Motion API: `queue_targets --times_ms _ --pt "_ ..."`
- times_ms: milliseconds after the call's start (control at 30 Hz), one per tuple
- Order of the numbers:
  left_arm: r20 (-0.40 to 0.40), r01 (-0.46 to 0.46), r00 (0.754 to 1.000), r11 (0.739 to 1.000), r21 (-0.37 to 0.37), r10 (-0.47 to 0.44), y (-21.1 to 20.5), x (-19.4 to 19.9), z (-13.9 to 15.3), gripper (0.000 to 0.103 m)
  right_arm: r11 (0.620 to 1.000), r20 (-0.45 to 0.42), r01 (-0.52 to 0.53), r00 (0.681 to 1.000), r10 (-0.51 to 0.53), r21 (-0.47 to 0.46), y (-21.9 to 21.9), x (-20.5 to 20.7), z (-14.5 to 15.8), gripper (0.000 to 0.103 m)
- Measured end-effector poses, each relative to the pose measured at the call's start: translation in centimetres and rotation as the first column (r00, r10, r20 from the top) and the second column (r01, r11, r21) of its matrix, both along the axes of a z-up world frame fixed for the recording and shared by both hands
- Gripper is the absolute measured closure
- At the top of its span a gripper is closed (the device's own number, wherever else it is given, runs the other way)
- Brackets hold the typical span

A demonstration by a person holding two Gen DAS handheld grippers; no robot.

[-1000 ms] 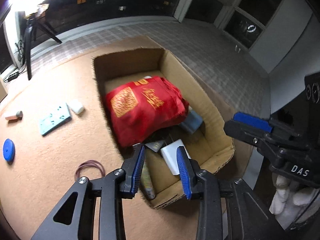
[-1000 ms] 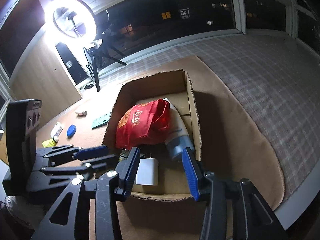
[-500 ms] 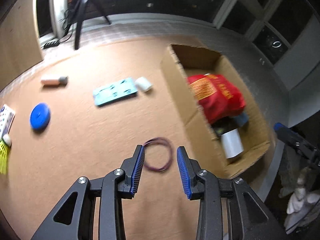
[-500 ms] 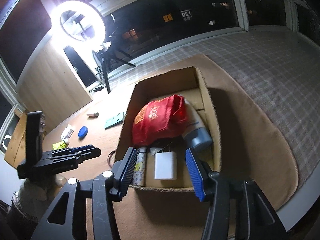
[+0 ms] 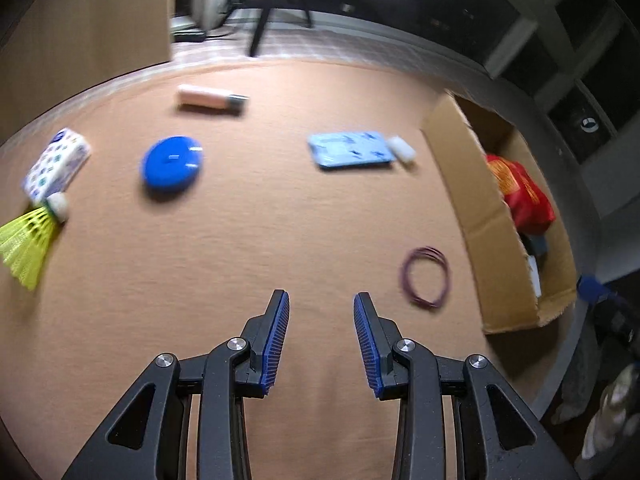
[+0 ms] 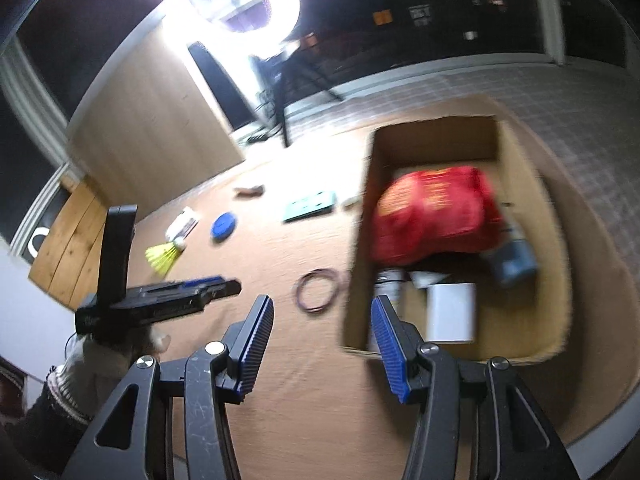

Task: Organize objects
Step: 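Move the left tool to the blue round tape measure and grasp it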

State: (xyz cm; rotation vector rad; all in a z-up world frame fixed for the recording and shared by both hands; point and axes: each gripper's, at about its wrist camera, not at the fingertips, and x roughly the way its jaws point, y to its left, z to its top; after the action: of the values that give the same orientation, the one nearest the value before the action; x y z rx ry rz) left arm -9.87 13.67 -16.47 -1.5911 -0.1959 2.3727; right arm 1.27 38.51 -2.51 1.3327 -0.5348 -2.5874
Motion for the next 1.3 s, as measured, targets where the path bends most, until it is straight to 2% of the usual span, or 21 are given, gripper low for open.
queue_targets --times_ms 167,333,600,767,933,1133,1300 --pt "-0.008 -0.067 0.998 0.998 0.0 0.067 -4.0 -0.9 0.1 0.067 0.996 0.034 -0.084 0.996 0.084 0.013 -4.0 -2.5 -0.4 0.056" --pt "-0.03 -0.091 0.995 0.996 -0.019 0.091 -6.7 -3.2 0.7 0.067 0.995 0.076 -0.101 0.992 0.099 0.026 -6.6 -4.6 -1.5 0.056" --pt "-0.058 -0.101 0.993 0.994 -0.03 0.099 -8.4 -8.9 0.9 0.067 0.994 0.139 -0.105 0.985 0.102 0.016 -7.8 -6.5 -3.3 0.056" --pt "-0.054 -0.085 0.995 0.995 -0.059 0.082 -8.4 -12.6 -0.5 0.067 0.994 0.159 -0.104 0.982 0.099 0.021 -8.1 -6.7 -4.0 0.056" --pt "-0.001 -0.087 0.996 0.996 0.0 0.087 -8.8 -15.4 -2.3 0.068 0.997 0.171 -0.076 0.983 0.071 0.024 -7.5 -6.3 -4.2 0.056" --pt "0.014 -0.043 0.999 0.999 0.016 0.043 -8.3 -15.8 -3.1 0.071 0.998 0.176 -0.057 0.983 0.05 0.034 -6.7 -6.3 -4.1 0.056" --pt "0.015 0.029 0.999 1.0 0.003 -0.029 -7.1 -14.5 -3.1 0.078 0.995 0.187 -0.093 0.979 0.083 0.043 -7.8 -7.0 -4.4 0.056"
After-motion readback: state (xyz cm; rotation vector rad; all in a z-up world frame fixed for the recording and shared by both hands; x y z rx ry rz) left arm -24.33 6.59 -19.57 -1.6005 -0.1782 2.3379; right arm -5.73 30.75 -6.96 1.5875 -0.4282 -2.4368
